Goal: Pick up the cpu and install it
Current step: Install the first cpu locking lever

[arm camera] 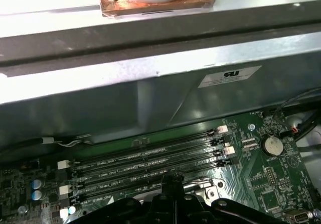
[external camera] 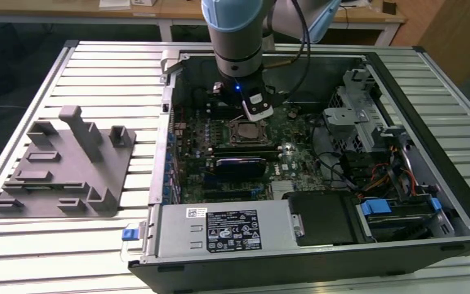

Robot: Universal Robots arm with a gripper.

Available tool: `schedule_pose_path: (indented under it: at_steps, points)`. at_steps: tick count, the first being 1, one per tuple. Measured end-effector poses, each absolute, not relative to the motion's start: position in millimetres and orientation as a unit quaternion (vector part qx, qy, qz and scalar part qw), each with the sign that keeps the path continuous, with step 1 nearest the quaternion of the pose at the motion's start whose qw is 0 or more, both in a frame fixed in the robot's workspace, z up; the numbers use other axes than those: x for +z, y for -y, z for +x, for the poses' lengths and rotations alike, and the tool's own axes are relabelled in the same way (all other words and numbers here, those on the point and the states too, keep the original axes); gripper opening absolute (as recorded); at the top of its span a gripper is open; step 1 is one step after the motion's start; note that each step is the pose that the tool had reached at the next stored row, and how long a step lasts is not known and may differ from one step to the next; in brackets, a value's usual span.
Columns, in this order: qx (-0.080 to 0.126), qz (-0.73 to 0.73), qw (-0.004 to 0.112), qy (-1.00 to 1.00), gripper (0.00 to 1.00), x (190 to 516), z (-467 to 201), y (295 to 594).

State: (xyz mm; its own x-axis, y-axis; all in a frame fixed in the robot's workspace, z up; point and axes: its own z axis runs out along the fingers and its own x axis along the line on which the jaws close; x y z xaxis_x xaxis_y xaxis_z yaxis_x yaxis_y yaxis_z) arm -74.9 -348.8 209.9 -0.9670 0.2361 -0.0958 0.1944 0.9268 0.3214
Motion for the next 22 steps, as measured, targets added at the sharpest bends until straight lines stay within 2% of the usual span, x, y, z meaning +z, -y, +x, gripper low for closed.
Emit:
schedule_pose_path:
  at_steps: [9, 18, 22]
  points:
    - [0.159, 0.108, 0.078, -0.978, 0.11, 202.4, -74.9, 348.2]
    - [0.159, 0.109, 0.081, -0.978, 0.11, 199.7, -74.9, 341.7]
    - [0.158, 0.111, 0.089, -0.977, 0.11, 197.7, -74.9, 341.5]
